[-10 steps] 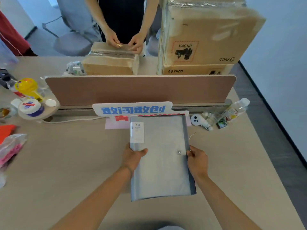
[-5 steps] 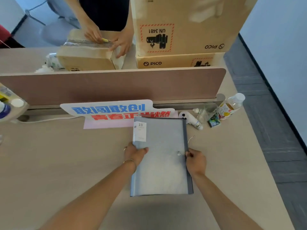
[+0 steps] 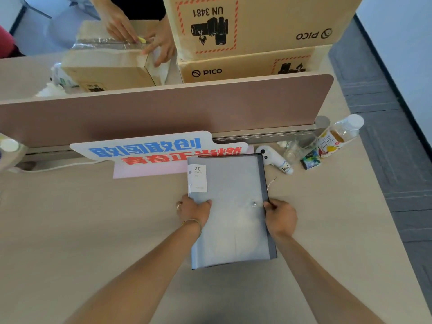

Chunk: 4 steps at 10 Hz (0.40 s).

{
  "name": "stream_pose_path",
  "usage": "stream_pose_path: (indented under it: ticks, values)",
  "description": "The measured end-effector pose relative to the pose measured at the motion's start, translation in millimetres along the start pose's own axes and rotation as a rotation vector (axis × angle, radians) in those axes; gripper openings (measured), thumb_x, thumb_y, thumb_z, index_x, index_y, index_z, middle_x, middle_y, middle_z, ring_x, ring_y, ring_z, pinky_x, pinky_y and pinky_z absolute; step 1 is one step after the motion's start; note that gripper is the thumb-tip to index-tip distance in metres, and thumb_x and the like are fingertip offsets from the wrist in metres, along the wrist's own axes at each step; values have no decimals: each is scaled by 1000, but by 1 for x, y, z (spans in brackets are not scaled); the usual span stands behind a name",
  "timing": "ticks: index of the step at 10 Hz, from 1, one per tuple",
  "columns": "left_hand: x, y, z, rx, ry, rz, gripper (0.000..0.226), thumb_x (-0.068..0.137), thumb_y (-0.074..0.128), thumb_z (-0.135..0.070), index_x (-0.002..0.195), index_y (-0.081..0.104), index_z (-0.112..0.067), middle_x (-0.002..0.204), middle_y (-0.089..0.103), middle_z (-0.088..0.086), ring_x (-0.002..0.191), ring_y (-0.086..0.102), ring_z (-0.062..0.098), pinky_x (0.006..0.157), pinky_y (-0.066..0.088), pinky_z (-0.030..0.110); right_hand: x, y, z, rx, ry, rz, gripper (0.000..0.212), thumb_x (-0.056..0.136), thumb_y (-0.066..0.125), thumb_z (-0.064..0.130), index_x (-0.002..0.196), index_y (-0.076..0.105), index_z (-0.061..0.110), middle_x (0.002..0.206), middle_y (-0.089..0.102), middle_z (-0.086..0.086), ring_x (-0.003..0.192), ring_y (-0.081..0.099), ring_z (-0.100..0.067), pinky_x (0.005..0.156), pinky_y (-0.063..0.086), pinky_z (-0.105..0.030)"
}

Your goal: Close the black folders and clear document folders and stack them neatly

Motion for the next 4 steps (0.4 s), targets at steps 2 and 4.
stream_pose_path:
  ticks: [2, 4]
  values:
    - [-11, -14, -16, -51, 44, 36, 65, 78, 77, -29, 135, 49, -18, 129, 55, 13, 123, 54, 33, 99, 43, 34, -10, -11, 13, 113, -62, -8, 21, 88, 63, 17, 103, 78, 16, 107, 71, -13, 97, 67, -33, 85, 53, -35]
    - [-59, -52, -53, -307, 304, 23, 60, 95, 64, -23, 149, 38, -21, 145, 51, 11, 135, 50, 29, 106, 41, 35, -44, -52, 62, 534, -78, -74, 26, 94, 56, 10, 106, 77, 22, 111, 68, -1, 95, 64, -16, 87, 53, -22]
Point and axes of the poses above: each hand's wrist, its own x-axis towards the middle knuckle, its own y-axis out of the palm, z = x × y, the point moved 4 cm from there along x, towards the middle knuckle
